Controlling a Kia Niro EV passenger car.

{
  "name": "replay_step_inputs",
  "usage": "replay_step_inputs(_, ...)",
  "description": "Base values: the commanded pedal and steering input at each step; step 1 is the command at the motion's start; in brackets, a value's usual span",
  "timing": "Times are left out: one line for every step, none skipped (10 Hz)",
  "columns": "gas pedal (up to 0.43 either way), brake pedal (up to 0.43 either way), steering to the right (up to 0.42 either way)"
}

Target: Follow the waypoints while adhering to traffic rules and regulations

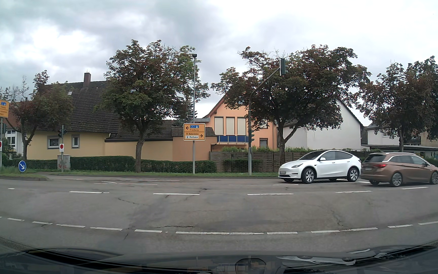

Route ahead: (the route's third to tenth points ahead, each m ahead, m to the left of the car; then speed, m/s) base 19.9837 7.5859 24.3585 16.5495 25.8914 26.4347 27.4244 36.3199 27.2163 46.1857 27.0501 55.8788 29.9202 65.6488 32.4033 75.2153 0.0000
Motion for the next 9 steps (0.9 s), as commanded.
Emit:
replay_step_inputs(0.000, 0.140, -0.013)
replay_step_inputs(0.000, 0.146, -0.013)
replay_step_inputs(0.000, 0.140, -0.013)
replay_step_inputs(0.000, 0.140, -0.013)
replay_step_inputs(0.000, 0.140, -0.013)
replay_step_inputs(0.000, 0.140, -0.013)
replay_step_inputs(0.000, 0.140, -0.013)
replay_step_inputs(0.000, 0.134, -0.013)
replay_step_inputs(0.000, 0.128, -0.013)
